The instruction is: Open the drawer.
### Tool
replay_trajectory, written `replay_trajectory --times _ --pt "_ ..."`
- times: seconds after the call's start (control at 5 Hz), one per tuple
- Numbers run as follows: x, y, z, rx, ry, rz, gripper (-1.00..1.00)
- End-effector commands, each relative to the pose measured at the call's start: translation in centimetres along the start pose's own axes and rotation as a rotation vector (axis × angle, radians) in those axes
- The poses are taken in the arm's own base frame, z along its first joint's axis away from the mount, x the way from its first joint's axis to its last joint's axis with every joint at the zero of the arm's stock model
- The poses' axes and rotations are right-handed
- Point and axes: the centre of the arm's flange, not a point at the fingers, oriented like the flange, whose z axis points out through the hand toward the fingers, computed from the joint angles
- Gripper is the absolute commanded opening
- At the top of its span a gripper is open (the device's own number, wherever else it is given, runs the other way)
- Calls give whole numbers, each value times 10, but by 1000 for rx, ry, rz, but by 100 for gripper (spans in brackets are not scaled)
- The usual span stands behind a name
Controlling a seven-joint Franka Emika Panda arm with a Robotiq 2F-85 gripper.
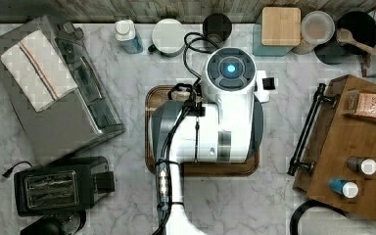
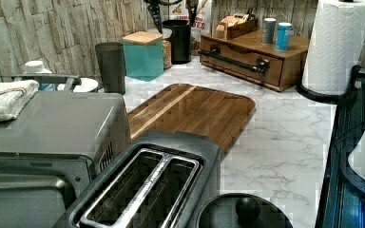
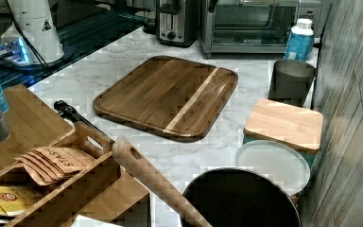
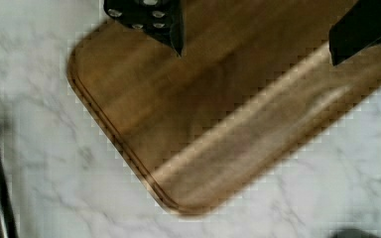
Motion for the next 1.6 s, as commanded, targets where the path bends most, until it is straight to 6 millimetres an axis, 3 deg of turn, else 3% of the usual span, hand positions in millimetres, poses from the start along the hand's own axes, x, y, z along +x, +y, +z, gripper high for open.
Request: replay_trajectory --times 0.2,0.6,0.8,1.2,1.6 --pt "75 116 45 -36 62 -124 100" --pt "115 172 58 -88 56 -173 100" --pt "118 190 68 -86 92 -207 100" --pt "111 198 76 -64 136 -209 100" --pt "131 193 96 -98 142 -273 100"
